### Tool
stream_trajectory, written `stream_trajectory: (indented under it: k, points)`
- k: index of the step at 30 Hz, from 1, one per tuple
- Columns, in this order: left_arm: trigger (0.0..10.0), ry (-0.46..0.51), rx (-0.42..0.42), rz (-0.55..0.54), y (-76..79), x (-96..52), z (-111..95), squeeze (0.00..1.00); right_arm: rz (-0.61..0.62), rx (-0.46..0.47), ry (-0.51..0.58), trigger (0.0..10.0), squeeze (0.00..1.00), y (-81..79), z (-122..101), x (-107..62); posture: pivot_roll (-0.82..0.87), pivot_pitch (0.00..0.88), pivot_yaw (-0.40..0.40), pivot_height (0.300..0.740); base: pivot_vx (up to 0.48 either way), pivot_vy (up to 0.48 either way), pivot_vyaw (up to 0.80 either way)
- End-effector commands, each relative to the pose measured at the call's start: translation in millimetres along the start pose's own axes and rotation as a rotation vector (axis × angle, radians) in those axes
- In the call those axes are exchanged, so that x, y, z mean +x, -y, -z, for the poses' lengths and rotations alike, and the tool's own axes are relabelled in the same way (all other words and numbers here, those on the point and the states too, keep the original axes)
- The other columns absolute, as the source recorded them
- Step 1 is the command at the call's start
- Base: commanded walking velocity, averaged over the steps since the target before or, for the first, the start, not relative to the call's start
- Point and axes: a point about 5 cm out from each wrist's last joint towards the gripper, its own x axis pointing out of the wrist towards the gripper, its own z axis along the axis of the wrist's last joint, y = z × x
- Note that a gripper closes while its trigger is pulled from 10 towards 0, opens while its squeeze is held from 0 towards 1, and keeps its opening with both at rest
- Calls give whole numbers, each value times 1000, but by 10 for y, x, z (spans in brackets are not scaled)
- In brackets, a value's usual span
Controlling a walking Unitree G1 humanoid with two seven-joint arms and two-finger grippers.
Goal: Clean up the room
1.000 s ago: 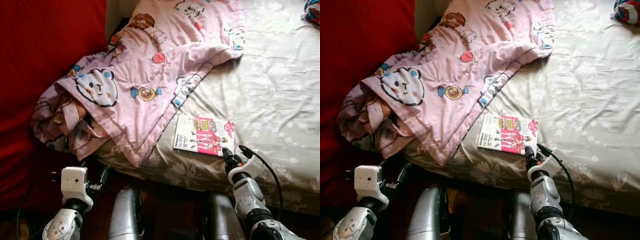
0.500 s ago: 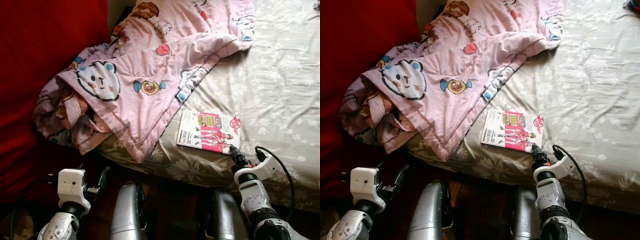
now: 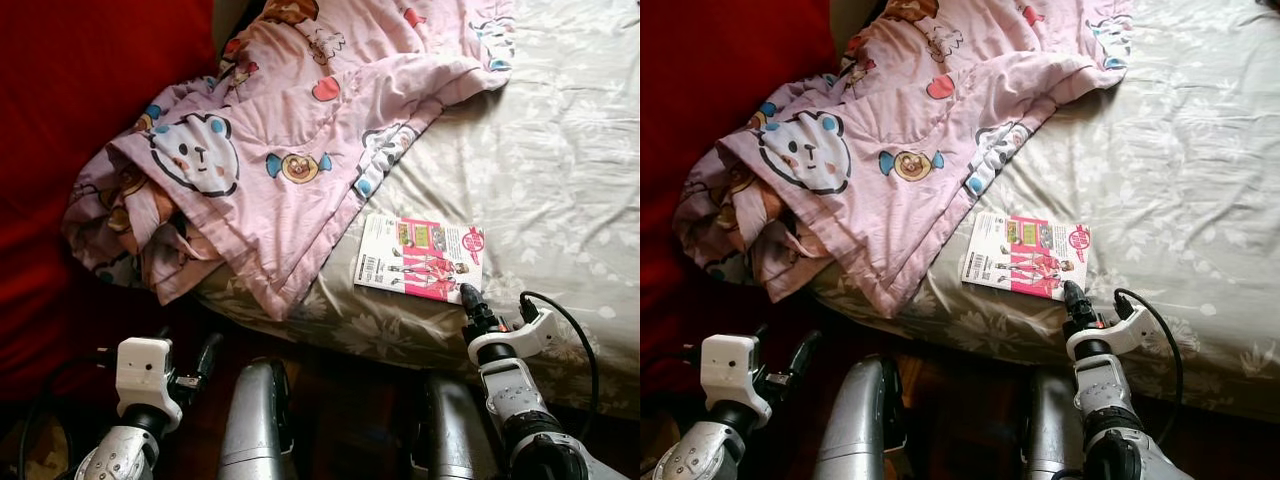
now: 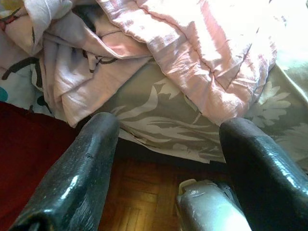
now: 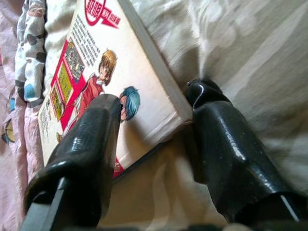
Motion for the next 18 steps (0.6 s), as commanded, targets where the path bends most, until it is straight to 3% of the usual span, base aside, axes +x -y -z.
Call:
stream_trajectory:
  k: [1, 9, 10, 11, 12, 18]
  points:
    - [10000, -39, 23, -8, -36, -56, 42, 0, 3, 36, -79, 10000, 0, -17, 219, -16, 190, 332, 135, 564, 0, 0, 0]
    - [10000, -42, 25, -6, -36, -70, 43, 0, 11, 59, -65, 10000, 0, -63, 184, 31, 196, 332, 134, 564, 0, 0, 0]
    - [10000, -42, 26, -8, -38, -74, 45, 0, 7, 63, -56, 9569, 0, -83, 172, 46, 194, 329, 131, 564, 0, 0, 0]
    - [10000, -42, 26, -8, -39, -76, 46, 0, 5, 65, -53, 3804, 0, -90, 167, 51, 194, 329, 131, 564, 0, 0, 0]
    - [10000, -42, 26, -9, -38, -75, 47, 0, 4, 67, -51, 0, 0, -95, 162, 55, 192, 327, 129, 564, 0, 0, 0]
    - [10000, -41, 22, -7, -16, -50, 57, 0, -5, 99, -30, 0, 0, -101, 162, 55, 187, 323, 127, 564, 0, 0, 0]
